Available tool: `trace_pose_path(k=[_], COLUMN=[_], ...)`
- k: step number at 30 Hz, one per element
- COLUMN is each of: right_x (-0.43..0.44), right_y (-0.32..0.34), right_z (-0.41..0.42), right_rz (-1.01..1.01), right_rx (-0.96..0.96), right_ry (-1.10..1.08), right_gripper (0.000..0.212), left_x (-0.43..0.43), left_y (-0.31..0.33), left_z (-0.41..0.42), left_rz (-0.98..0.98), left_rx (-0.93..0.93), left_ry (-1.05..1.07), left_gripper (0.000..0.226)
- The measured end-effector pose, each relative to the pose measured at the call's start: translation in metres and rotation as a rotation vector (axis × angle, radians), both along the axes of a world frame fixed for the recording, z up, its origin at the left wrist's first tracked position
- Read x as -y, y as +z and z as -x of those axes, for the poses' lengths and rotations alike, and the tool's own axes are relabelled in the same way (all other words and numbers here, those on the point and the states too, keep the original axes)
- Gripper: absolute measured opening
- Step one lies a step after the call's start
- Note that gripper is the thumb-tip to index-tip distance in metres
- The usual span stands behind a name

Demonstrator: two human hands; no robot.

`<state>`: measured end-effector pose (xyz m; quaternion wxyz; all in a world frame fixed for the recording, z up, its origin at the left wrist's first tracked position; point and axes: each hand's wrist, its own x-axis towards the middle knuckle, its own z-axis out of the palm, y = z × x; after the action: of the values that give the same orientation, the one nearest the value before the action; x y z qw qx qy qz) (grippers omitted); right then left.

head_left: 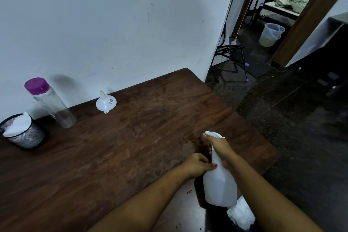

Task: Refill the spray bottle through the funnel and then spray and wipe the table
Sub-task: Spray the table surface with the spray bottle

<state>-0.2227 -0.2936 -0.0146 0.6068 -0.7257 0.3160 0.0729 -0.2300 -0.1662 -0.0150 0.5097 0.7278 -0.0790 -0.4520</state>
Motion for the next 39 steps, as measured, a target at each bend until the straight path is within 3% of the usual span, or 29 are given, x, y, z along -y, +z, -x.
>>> trace_pose_path(k=[7, 13, 18, 21, 24, 32, 39], right_x=[0.007, 0.006, 0.003, 0.002, 0.002, -0.003, -0.008], right_y=[0.002, 0.001, -0.003, -0.001, -0.004, -0.006, -0.002], right_z=[0.003, 0.001, -0.012, -0.016, -0.012, -0.010, -0.007], right_rz=[-0.194, -0.273, -0.229, -0.091, 0.035, -0.074, 0.132], right_rx=[-0.147, -0.121, -0.095, -0.158, -0.075, -0.062, -0.087], right_ry=[0.004, -0.127, -0.277, -0.213, -0.130, -0.140, -0.116], right_gripper=[0.039, 0.030, 0.032, 0.034, 0.036, 0.044, 0.030], left_x=[-0.005, -0.008, -0.010, -0.014, -0.017, -0.018, -0.023], left_y=[0.000, -0.001, -0.002, -0.003, -0.005, -0.005, -0.009], left_z=[-0.001, -0.003, -0.007, -0.010, -0.012, -0.012, -0.015], left_rz=[0.033, 0.047, -0.018, -0.053, -0.086, -0.107, -0.105], left_rx=[0.011, 0.053, 0.177, 0.249, 0.308, 0.291, 0.284], left_ry=[0.034, 0.118, 0.194, 0.237, 0.268, 0.271, 0.263], left_gripper=[0.020, 0.016, 0.009, 0.006, 0.009, 0.018, 0.011])
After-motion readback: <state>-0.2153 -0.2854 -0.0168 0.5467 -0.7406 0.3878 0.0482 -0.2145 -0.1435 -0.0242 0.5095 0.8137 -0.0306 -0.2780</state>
